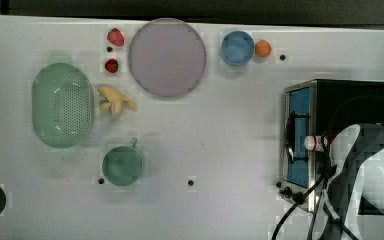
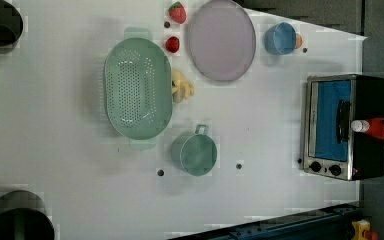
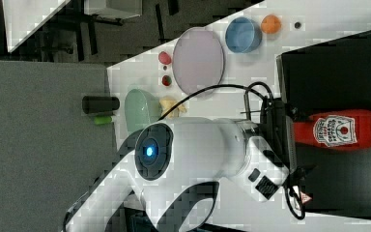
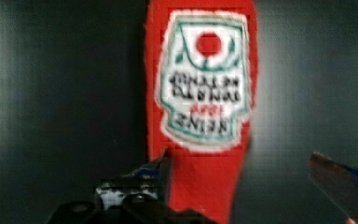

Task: Pick Ketchup from oven and place it on table.

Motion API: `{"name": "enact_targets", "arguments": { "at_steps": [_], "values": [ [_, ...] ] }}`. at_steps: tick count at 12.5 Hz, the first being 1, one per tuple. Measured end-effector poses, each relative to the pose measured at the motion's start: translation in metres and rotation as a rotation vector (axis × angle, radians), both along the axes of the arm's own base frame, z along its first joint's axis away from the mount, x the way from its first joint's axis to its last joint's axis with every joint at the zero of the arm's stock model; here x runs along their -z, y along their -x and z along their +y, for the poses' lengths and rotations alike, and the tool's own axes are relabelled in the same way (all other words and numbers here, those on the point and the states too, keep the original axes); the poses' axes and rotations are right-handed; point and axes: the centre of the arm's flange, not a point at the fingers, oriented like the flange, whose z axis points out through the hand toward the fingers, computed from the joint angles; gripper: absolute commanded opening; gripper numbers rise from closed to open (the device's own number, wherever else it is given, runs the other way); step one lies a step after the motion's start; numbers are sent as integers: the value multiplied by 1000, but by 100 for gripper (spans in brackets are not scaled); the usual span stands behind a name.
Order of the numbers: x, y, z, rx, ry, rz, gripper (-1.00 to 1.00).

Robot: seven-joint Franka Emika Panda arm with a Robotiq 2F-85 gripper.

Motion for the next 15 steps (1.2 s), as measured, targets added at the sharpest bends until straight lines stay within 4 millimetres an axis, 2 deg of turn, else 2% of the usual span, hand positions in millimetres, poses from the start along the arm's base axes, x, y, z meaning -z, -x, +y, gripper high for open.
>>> {"name": "enact_targets", "arguments": {
  "at_steps": [2, 3, 7, 8, 10, 11, 13, 14, 15],
  "values": [
    [-4, -18, -10, -8, 67, -72, 100],
    [2, -30, -7, -33, 99, -102, 100],
    [8, -27, -6, 29, 42, -137, 100],
    [13, -22, -8, 43, 25, -121, 68],
    [25, -14, -12, 48, 16, -73, 20],
    [26, -12, -14, 53, 13, -76, 20],
    [14, -9, -17, 63, 11, -92, 20],
    [4, -10, -11, 47, 2, -93, 20],
    [-27, -21, 13, 14, -60, -78, 20]
  ]
}}
